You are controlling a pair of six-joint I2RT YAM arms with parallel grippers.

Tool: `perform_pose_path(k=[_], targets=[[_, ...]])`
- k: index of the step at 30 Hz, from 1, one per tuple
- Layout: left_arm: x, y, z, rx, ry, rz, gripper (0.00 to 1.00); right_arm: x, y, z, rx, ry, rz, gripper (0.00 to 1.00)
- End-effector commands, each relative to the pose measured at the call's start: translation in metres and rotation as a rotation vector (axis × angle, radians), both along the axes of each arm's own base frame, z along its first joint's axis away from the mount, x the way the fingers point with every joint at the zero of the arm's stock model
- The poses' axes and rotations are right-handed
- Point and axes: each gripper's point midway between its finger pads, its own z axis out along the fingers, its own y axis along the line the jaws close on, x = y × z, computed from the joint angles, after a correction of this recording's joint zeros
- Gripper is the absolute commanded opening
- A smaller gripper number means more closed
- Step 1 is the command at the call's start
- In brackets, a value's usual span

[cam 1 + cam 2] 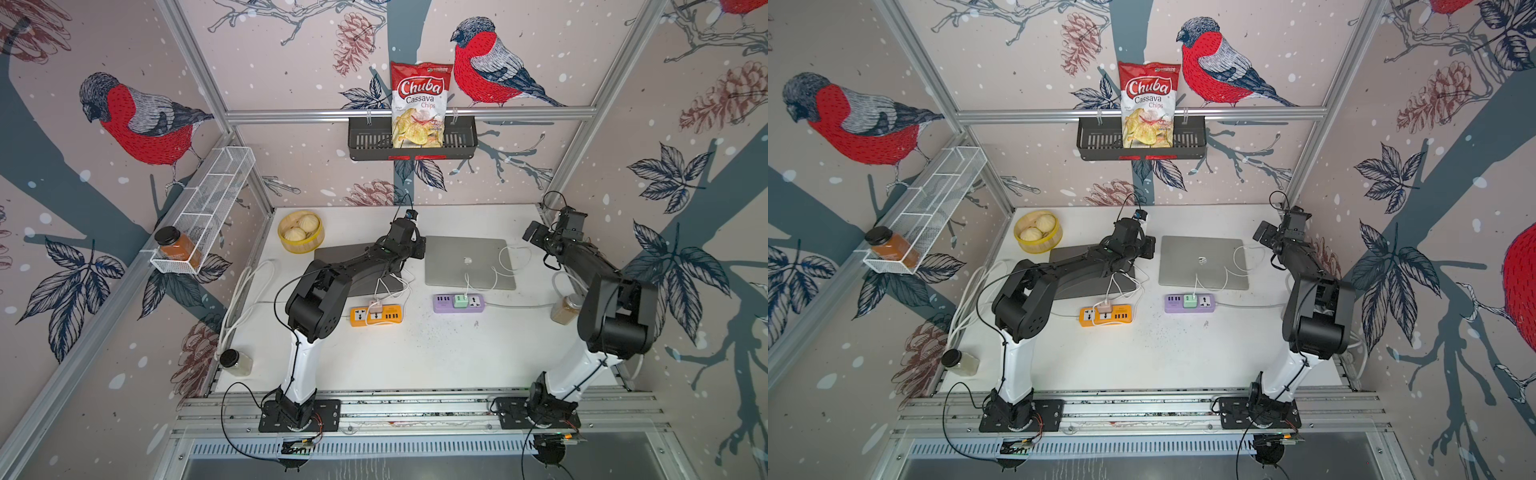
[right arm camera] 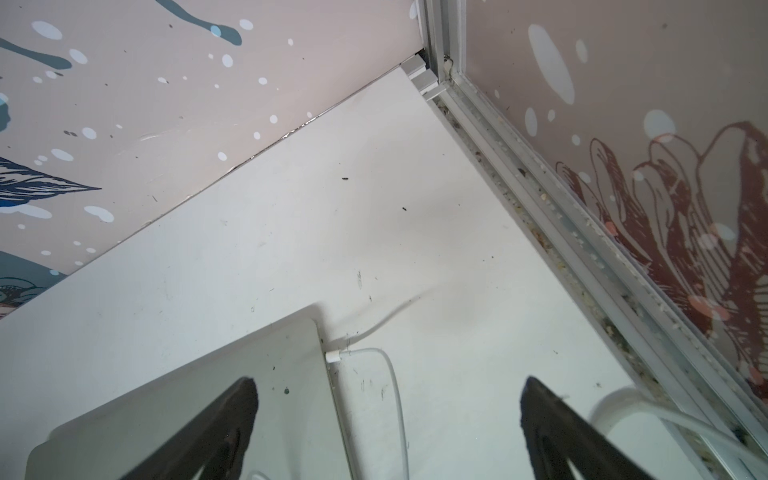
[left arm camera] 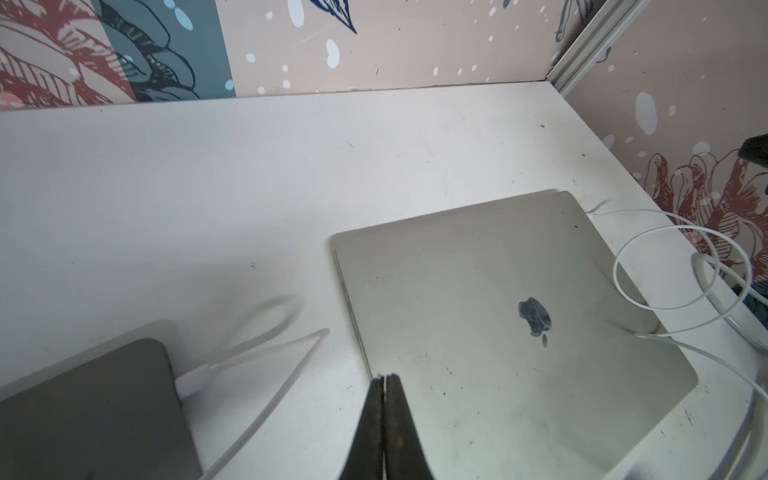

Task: Unplug the laptop charger
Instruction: Remove the charging cable from the laptop.

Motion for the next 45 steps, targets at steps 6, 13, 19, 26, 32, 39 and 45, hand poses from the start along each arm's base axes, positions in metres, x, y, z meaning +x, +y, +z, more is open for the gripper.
perform_pose_path(k=[6,13,19,26,32,39,45], targets=[[-0.01,-0.022,-0.035,-0.001,0.1,-0.054,0.0,0.002,-0.016,-0.032,-0.138,0.185,0.018,0.82],[-0.017,-0.032,-0.051,-0.005,0.141,-0.075,0.0,0.007,-0.007,-0.044,-0.148,0.234,0.101,0.76],[-0.024,-0.036,-0.066,0.004,0.19,-0.084,0.0,0.006,-0.011,-0.034,-0.275,0.26,0.192,0.77],[-0.031,-0.033,-0.081,0.051,0.223,-0.079,0.0,0.012,0.01,-0.033,-0.339,0.276,0.349,0.78],[-0.038,-0.024,-0.064,0.045,0.154,-0.078,0.19,0.019,0.02,-0.044,-0.433,0.33,0.48,0.79],[-0.052,-0.013,-0.026,0.0,0.002,-0.115,0.4,0.028,0.02,-0.044,-0.47,0.332,0.573,0.78],[-0.057,-0.013,-0.027,0.023,-0.02,-0.155,0.51,0.033,0.019,-0.047,-0.471,0.349,0.639,0.71]])
